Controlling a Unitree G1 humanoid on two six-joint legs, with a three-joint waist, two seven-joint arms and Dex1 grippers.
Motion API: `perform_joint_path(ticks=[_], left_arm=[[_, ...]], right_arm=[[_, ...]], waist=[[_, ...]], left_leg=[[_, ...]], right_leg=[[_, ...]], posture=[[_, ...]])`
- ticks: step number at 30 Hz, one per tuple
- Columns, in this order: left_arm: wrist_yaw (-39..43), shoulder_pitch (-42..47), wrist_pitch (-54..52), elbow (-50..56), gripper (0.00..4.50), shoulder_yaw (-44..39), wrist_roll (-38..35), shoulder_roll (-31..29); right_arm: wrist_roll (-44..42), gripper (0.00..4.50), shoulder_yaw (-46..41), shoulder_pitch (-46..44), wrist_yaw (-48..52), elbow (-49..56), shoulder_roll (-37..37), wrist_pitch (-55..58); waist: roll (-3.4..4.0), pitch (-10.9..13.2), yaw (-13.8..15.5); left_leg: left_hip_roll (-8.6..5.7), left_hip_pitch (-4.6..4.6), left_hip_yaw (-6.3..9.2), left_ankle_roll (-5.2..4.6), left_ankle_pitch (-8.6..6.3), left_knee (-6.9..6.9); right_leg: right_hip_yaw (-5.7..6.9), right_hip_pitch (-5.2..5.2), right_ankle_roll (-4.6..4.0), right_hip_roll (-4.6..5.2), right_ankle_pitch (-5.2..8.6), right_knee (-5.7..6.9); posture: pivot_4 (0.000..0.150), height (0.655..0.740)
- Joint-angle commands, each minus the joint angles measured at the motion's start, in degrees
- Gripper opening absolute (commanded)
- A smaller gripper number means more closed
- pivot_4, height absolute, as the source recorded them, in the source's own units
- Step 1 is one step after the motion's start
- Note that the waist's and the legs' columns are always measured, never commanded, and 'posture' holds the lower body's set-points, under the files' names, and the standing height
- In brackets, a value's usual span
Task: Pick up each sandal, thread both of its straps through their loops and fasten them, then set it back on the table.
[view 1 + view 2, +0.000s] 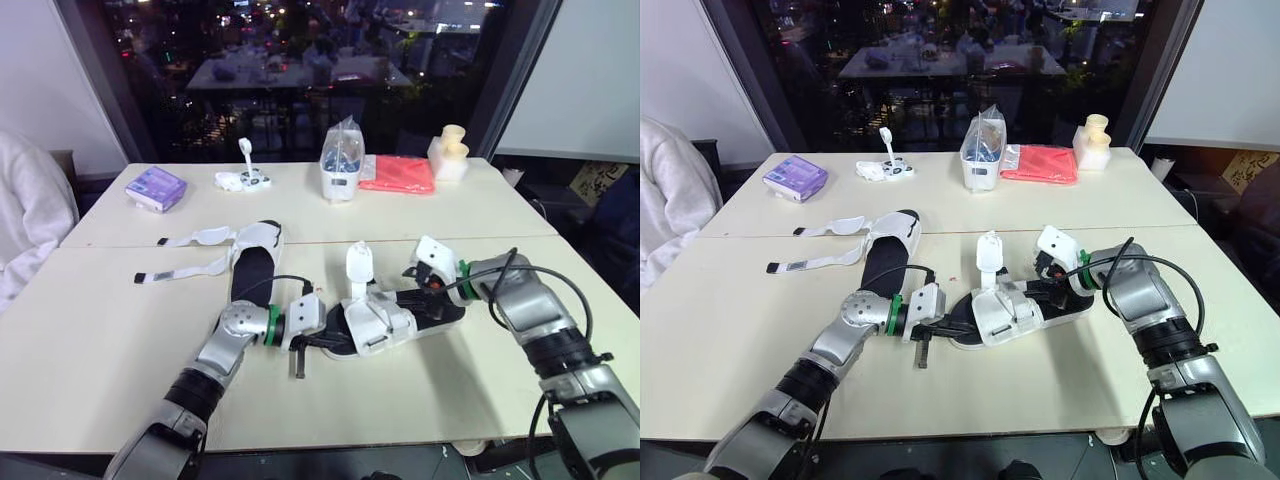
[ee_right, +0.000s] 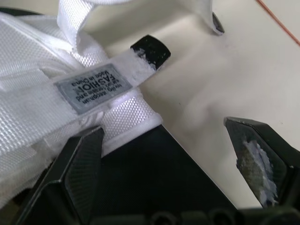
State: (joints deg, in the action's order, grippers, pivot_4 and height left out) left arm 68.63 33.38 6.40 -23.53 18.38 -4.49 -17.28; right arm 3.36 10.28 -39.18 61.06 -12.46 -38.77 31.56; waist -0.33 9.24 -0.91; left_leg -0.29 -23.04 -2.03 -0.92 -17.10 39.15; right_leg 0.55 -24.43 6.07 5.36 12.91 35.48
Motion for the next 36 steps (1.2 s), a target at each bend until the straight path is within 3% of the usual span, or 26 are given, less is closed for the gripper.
perform_joint_path(ticks=[1, 7, 14, 25, 36], left_arm=[[0.7, 0.5, 0.3, -1.1, 0.0, 0.1, 0.0, -0.3], [1.2, 1.6, 1.5, -2.8, 0.0, 0.6, 0.3, 0.6], [1.6, 2.4, 2.8, -4.6, 0.0, 0.7, 0.7, 1.5], [0.9, 1.3, 2.1, -2.7, 0.0, 0.6, 0.7, 1.2], [-0.5, -0.1, 0.8, -0.2, 0.0, 0.4, 0.6, 0.8]], right_arm=[[-3.1, 4.46, -3.7, -2.1, -2.0, 2.1, 0.3, 4.4], [-15.0, 4.46, -11.1, -11.1, 0.9, 4.8, -1.2, 21.3], [-25.7, 4.46, -10.7, -16.5, 2.6, -0.3, 1.6, 40.6], [-26.3, 4.46, -8.9, -22.8, 1.1, -21.3, 11.2, 34.2], [-28.3, 4.46, -12.1, -32.3, 2.9, -33.7, 18.3, 31.8]], waist=[[0.0, 0.0, 0.0], [0.04, 0.0, 0.2], [0.03, 0.0, 0.2], [0.04, 0.0, 0.1], [0.04, 0.0, 0.0]], left_leg=[[0.01, 0.0, 0.0, 0.0, 0.0, 0.02], [0.02, -0.07, 0.0, -0.01, 0.01, 0.03], [-0.02, -0.13, 0.01, -0.02, 0.0, 0.03], [-0.02, -0.27, 0.01, 0.0, 0.0, 0.02], [-0.02, -0.3, 0.01, 0.01, 0.0, 0.0]], right_leg=[[0.0, 0.0, 0.0, -0.02, 0.0, 0.01], [0.0, -0.07, 0.0, -0.04, 0.0, 0.02], [0.0, -0.06, -0.01, 0.22, 0.0, -0.04], [-0.05, -0.23, 0.0, 0.23, -0.01, -0.04], [-0.02, -0.27, 0.01, 0.24, -0.02, -0.02]], posture=[[0.15, 0.74], [0.15, 0.74], [0.15, 0.74], [0.15, 0.74], [0.15, 0.74]])
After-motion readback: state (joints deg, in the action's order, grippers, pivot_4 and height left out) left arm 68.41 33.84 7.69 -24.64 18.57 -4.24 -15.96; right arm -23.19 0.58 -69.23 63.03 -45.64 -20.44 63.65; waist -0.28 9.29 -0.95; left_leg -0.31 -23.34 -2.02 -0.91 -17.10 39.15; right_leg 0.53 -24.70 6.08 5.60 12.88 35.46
